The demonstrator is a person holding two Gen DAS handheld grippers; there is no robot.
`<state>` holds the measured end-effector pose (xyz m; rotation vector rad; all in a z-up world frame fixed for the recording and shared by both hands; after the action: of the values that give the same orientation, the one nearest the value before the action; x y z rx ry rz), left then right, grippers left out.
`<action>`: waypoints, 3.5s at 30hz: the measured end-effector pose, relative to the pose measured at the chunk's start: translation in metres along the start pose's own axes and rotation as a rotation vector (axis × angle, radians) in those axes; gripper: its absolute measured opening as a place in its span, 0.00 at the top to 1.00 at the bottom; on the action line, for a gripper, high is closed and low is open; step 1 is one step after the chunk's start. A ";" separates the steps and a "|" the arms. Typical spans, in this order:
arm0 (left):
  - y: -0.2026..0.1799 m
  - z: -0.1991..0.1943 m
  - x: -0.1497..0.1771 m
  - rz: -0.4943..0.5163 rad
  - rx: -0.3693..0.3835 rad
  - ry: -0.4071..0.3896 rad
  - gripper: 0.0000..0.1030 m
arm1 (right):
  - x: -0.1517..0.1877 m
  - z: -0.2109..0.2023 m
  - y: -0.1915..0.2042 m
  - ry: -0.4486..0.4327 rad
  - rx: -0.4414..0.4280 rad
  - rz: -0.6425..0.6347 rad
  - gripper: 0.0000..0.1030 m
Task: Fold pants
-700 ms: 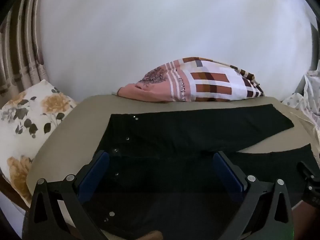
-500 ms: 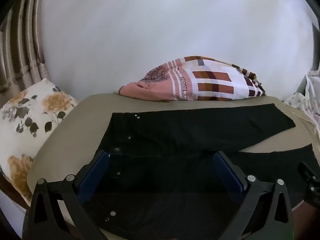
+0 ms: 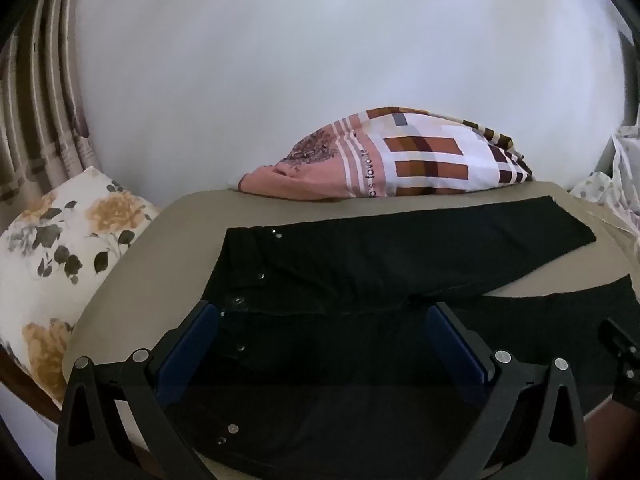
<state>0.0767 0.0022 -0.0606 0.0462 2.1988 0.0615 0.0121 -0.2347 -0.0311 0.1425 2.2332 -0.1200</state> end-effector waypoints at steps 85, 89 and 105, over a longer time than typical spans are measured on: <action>0.124 0.085 -0.018 -0.234 0.499 0.195 0.83 | -0.117 0.238 0.185 0.603 -0.907 0.655 0.92; 0.137 0.076 -0.007 -0.268 0.477 0.233 0.81 | -0.106 0.199 0.183 0.526 -0.861 0.534 0.92; 0.172 0.018 0.124 -0.330 0.308 0.494 0.80 | 0.070 0.101 0.230 0.764 -0.886 0.561 0.94</action>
<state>0.0203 0.1810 -0.1614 -0.1782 2.6589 -0.4996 0.0803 -0.0166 -0.1571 0.3554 2.6414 1.4070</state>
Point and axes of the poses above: each gripper's, at about its wrist camera, not at the fingertips, and z roughly the way its jaws point, y to its left, x to its underside, the point moved 9 cm from there along z, roughly the way its jaws point, and after that the axes turned 3 degrees about -z, right-handed, at the moved point
